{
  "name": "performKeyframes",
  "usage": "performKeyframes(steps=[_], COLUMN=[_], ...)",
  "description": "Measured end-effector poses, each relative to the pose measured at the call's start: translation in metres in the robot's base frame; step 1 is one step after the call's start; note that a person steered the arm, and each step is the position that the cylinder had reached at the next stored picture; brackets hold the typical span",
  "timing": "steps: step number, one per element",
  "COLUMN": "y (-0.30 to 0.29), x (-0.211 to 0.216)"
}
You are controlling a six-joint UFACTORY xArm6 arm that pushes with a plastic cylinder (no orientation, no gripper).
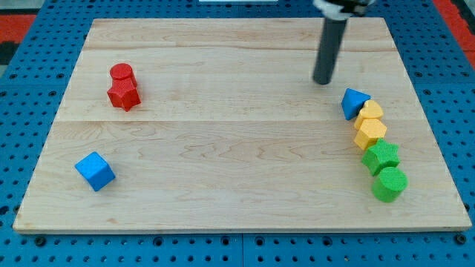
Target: Place the blue triangle diagonally above the blue cube
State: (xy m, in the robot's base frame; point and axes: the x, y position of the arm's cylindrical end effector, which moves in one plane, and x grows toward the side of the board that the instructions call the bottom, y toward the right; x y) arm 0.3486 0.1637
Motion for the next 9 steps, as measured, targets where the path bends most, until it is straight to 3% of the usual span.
performKeyframes(steps=[1,2,3,4,5,8,9], y=[0.045,0.032,-0.037,-0.047,-0.096,-0.290,-0.305], x=[0.033,0.074,0.079,0.065,0.065,0.132,0.137])
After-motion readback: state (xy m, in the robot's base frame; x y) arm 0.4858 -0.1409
